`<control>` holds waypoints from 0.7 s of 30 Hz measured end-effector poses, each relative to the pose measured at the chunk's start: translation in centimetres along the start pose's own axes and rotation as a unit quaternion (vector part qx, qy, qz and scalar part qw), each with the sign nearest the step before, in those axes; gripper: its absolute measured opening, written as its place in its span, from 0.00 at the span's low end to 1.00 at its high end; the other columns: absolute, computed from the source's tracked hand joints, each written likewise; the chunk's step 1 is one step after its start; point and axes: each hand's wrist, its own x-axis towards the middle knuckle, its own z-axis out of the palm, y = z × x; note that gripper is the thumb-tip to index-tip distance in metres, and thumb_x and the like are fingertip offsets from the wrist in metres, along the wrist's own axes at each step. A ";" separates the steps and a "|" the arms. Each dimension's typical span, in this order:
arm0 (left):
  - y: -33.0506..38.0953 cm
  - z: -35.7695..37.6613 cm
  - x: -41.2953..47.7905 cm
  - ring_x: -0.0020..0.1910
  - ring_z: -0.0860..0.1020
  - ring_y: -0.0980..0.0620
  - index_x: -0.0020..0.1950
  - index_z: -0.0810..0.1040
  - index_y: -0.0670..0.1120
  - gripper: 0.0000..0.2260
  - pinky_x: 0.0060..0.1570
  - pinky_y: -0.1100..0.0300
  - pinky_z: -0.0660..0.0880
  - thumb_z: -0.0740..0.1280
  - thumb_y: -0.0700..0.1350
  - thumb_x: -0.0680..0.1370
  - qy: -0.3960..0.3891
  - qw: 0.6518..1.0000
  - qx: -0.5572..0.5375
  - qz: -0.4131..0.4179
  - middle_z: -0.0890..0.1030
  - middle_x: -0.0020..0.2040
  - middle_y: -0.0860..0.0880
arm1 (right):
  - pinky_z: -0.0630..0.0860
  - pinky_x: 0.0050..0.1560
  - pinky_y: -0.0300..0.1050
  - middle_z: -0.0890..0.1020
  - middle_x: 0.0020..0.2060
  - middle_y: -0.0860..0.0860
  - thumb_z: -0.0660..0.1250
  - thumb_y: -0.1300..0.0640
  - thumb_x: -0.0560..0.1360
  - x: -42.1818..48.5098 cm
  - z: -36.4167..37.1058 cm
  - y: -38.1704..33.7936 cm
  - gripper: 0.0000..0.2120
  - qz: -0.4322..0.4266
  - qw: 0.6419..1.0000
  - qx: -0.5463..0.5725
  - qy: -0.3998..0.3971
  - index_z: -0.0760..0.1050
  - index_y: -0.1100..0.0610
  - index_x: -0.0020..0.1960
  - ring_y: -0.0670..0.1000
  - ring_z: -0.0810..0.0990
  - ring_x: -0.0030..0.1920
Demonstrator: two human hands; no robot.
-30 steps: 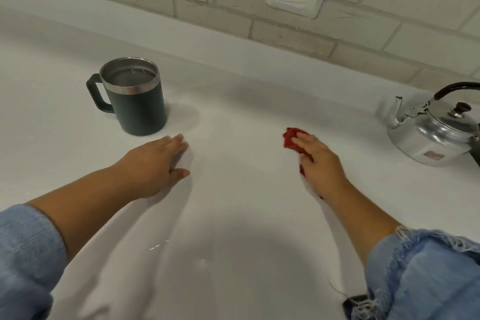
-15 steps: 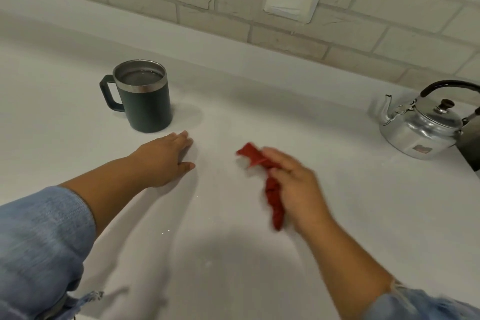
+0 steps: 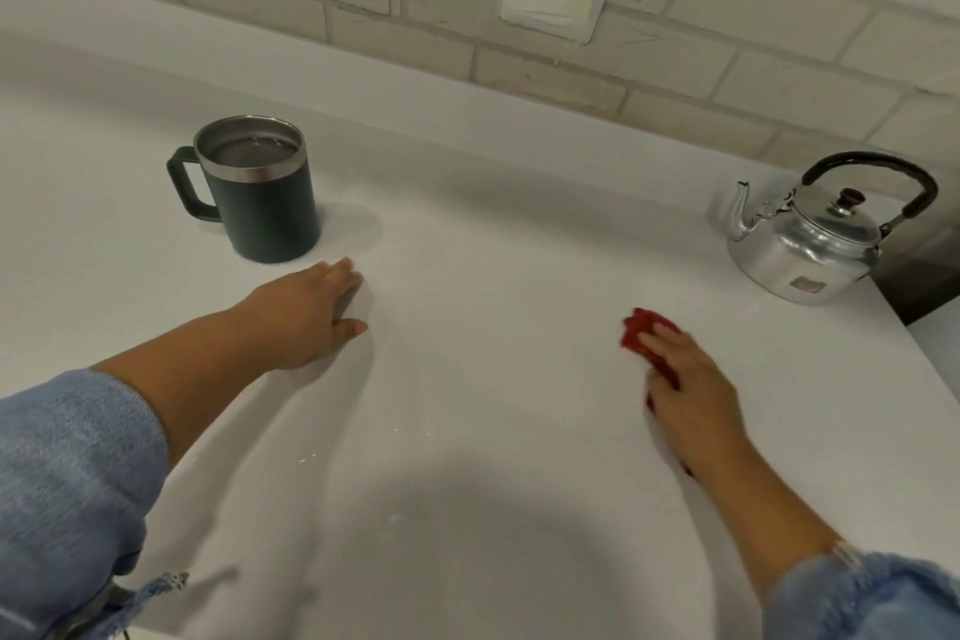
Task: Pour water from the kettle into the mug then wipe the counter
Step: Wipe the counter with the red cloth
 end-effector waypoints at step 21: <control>-0.5 0.3 -0.1 0.72 0.64 0.44 0.76 0.53 0.48 0.30 0.68 0.51 0.62 0.59 0.56 0.78 0.020 0.999 -0.022 0.020 0.57 0.77 0.48 | 0.61 0.64 0.37 0.70 0.69 0.43 0.63 0.65 0.76 -10.6 -5.9 0.7 0.21 0.126 0.991 0.035 -0.038 0.76 0.46 0.63 0.41 0.67 0.65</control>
